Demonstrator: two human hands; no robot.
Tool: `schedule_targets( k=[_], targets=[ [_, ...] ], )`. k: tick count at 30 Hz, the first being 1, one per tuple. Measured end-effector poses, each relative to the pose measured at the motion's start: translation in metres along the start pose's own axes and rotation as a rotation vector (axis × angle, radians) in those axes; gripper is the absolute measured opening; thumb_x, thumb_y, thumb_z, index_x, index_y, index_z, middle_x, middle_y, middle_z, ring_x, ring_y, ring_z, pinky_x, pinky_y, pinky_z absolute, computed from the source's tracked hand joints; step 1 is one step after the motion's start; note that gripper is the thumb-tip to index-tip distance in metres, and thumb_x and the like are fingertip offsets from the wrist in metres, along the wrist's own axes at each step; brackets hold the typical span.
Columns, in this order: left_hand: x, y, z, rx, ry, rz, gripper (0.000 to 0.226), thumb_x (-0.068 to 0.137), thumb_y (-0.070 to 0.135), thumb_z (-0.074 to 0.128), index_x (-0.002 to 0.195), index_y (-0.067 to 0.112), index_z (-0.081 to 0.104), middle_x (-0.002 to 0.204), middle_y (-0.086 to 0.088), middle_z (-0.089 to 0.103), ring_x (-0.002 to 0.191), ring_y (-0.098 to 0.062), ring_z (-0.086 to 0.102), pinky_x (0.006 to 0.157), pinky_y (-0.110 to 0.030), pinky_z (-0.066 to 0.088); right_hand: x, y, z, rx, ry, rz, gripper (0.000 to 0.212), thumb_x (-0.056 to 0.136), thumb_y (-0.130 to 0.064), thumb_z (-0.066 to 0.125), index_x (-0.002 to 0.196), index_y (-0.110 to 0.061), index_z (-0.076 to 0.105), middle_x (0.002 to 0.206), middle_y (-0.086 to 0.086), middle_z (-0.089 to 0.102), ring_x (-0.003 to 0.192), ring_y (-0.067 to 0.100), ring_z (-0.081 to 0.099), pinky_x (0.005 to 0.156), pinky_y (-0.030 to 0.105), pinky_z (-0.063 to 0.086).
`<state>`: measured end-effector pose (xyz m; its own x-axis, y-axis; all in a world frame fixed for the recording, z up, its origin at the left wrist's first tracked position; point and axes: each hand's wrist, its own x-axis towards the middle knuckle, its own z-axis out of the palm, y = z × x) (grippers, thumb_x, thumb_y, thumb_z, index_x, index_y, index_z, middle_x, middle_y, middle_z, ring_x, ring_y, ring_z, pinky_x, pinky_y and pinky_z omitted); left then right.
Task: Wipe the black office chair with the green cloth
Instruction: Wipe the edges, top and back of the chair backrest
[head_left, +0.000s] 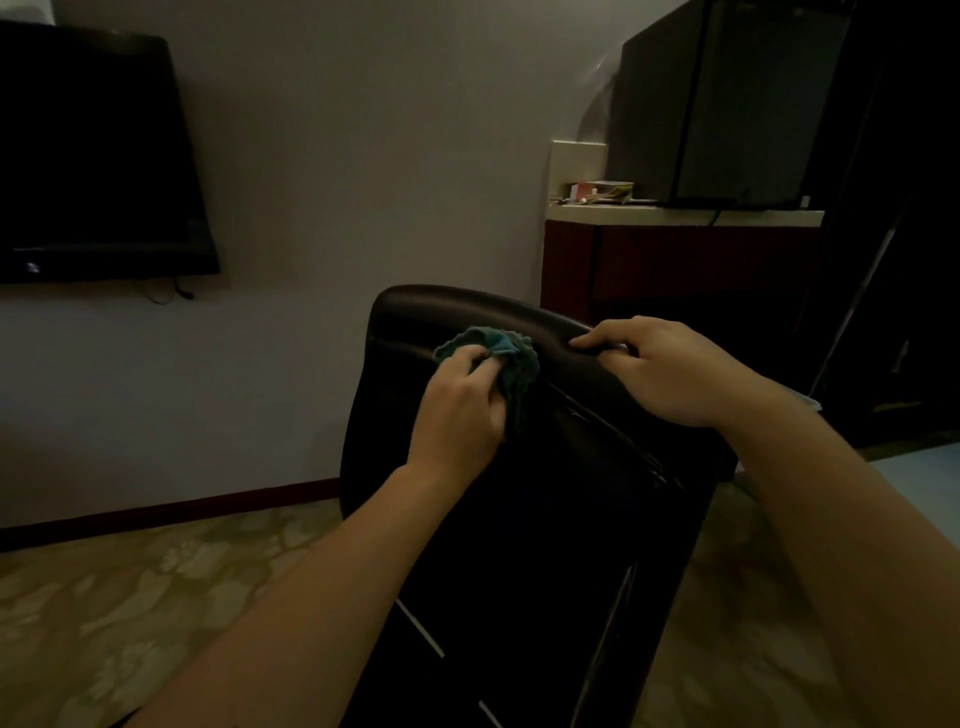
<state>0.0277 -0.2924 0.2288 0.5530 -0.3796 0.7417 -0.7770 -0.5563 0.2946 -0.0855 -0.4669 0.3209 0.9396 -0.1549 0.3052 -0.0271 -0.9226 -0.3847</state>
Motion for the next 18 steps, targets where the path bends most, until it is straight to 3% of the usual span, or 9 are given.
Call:
schedule_targets(
  k=[3, 6, 10, 14, 18],
  targets=[
    [-0.009, -0.008, 0.006, -0.048, -0.015, -0.041, 0.041, 0.099, 0.020, 0.054, 0.138, 0.009, 0.055, 0.140, -0.011, 0.051, 0.131, -0.027, 0.042, 0.112, -0.039, 0.035, -0.002, 0.001, 0.001, -0.035, 0.023, -0.008, 0.032, 0.102, -0.032, 0.041, 0.129, -0.044, 0.053, 0.108, -0.010, 0.046, 0.086, 0.008, 0.052, 0.069, 0.020, 0.041],
    [-0.009, -0.013, 0.008, -0.044, 0.011, -0.073, 0.038, 0.099, 0.020, 0.056, 0.134, 0.009, 0.059, 0.137, -0.009, 0.054, 0.125, -0.028, 0.046, 0.109, -0.038, 0.039, -0.004, 0.004, 0.003, -0.059, 0.026, -0.025, 0.035, 0.102, -0.034, 0.039, 0.134, -0.047, 0.046, 0.105, -0.011, 0.046, 0.089, 0.010, 0.053, 0.073, 0.026, 0.046],
    [0.006, -0.013, 0.008, 0.016, 0.054, -0.097, 0.031, 0.097, 0.012, 0.055, 0.126, 0.004, 0.064, 0.128, -0.011, 0.060, 0.113, -0.031, 0.053, 0.101, -0.038, 0.043, -0.002, 0.008, 0.005, -0.053, 0.044, -0.008, 0.047, 0.102, -0.034, 0.040, 0.144, -0.050, 0.026, 0.125, -0.004, 0.048, 0.106, 0.017, 0.051, 0.079, 0.032, 0.043],
    [0.016, -0.019, 0.007, 0.037, 0.074, -0.185, 0.030, 0.098, 0.009, 0.053, 0.125, 0.002, 0.064, 0.128, -0.013, 0.060, 0.114, -0.034, 0.051, 0.102, -0.040, 0.041, -0.001, 0.007, 0.007, -0.044, 0.049, -0.003, 0.046, 0.102, -0.033, 0.041, 0.146, -0.041, 0.031, 0.128, -0.003, 0.048, 0.106, 0.016, 0.051, 0.079, 0.029, 0.042],
    [0.007, -0.013, 0.009, -0.039, 0.073, -0.123, 0.031, 0.097, 0.009, 0.055, 0.127, 0.006, 0.065, 0.126, -0.009, 0.060, 0.113, -0.030, 0.049, 0.102, -0.035, 0.039, -0.004, 0.010, 0.007, -0.069, 0.066, 0.000, 0.044, 0.102, -0.034, 0.040, 0.145, -0.041, 0.033, 0.119, -0.006, 0.047, 0.100, 0.014, 0.050, 0.074, 0.027, 0.040]
  ],
)
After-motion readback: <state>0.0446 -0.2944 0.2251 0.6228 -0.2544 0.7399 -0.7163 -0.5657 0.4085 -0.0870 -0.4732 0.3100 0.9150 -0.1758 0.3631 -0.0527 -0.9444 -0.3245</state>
